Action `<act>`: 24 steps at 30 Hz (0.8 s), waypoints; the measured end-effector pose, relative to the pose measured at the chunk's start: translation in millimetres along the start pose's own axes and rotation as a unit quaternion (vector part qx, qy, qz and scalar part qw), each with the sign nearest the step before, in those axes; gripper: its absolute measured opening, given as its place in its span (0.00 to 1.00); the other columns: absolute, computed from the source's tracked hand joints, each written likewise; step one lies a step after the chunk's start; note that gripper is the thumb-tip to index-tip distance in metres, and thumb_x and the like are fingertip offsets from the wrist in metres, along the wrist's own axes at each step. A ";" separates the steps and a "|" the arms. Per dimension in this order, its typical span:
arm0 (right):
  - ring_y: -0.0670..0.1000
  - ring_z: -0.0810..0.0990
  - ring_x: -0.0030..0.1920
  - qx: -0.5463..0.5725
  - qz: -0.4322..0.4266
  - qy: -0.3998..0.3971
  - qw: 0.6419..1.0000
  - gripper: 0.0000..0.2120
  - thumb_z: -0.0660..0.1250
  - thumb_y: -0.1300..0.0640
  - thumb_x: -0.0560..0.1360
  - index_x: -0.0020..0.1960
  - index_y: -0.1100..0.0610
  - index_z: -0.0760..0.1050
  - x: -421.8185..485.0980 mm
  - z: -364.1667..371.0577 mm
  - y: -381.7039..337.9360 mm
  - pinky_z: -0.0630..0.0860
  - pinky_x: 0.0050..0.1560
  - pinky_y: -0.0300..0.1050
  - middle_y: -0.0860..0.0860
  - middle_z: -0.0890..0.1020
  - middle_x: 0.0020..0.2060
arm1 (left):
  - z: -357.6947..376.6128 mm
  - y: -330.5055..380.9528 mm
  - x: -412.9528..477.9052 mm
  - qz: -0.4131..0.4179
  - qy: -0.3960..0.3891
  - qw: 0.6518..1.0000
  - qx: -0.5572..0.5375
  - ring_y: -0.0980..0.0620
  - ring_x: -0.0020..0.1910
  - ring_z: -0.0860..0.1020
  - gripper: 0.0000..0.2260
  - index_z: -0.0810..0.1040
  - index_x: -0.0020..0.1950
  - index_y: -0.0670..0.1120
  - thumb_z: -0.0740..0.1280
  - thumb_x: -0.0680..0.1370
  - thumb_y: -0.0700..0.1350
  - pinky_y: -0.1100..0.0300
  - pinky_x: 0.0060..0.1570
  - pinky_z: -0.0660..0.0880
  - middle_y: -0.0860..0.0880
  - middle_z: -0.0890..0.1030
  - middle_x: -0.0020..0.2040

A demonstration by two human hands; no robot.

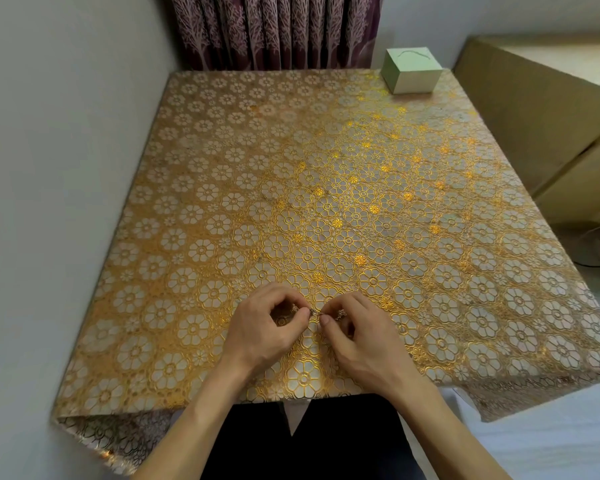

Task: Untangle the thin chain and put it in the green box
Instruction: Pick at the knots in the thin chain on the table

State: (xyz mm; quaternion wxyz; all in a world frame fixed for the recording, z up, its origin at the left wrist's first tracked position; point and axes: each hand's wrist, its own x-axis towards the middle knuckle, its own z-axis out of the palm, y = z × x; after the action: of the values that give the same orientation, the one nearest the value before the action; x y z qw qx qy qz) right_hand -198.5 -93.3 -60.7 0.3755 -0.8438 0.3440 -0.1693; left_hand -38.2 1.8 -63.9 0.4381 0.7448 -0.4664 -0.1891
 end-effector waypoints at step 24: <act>0.38 0.74 0.34 -0.033 -0.010 0.039 0.999 0.11 0.68 0.45 0.77 0.59 0.42 0.79 -2.7 -12.7 7.9 0.76 0.41 0.41 0.39 0.77 0.54 | 2.8 -3.8 1.4 0.012 -0.011 0.999 0.046 0.60 0.50 0.78 0.09 0.83 0.44 0.58 0.67 0.73 0.61 0.57 0.50 0.76 0.64 0.81 0.45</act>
State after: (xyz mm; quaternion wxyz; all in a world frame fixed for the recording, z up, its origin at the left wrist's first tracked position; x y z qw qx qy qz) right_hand -210.9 -101.8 -58.3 0.3324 -0.8516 0.3557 -0.1944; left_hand -37.4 0.0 -68.4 0.4002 0.7567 -0.4880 -0.1704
